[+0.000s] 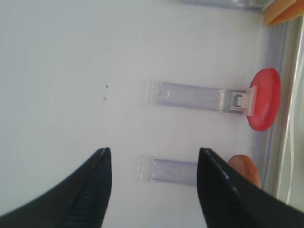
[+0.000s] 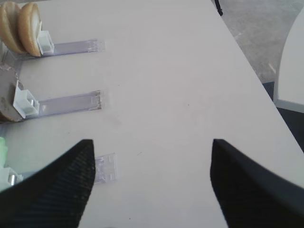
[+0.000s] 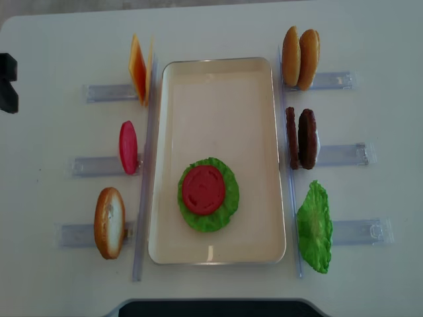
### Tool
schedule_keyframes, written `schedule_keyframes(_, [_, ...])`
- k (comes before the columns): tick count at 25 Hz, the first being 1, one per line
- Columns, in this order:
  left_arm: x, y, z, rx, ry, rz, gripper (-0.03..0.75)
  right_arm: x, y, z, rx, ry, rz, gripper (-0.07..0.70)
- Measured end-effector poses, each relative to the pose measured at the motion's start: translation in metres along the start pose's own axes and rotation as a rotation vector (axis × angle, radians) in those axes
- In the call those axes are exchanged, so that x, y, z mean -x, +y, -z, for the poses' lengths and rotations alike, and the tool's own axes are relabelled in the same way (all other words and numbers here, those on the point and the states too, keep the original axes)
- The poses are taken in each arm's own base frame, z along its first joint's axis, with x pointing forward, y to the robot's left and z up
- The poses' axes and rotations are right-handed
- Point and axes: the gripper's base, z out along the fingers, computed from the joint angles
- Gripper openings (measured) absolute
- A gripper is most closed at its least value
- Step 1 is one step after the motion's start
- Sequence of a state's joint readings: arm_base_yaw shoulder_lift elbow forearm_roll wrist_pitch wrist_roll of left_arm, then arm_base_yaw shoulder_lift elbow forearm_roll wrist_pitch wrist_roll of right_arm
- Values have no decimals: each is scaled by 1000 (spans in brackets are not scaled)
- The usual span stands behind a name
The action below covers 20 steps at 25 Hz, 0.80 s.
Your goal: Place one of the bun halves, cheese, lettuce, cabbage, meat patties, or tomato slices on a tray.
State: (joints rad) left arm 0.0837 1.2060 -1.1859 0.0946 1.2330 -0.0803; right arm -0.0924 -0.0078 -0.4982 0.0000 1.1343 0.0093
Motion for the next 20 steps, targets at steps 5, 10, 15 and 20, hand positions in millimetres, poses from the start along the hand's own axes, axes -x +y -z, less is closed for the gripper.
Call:
schedule_keyframes(5, [-30, 5, 48, -14, -165, -13, 437, 0, 0, 0, 0, 0, 0, 514])
schedule_keyframes(10, [-83, 8, 82, -41, -312, -16, 437, 0, 0, 0, 0, 0, 0, 514])
schedule_keyframes(15, [-146, 12, 96, -54, -446, -14, 437, 0, 0, 0, 0, 0, 0, 514])
schedule_keyframes(20, [-198, 14, 92, -56, -562, -9, 437, 0, 0, 0, 0, 0, 0, 514])
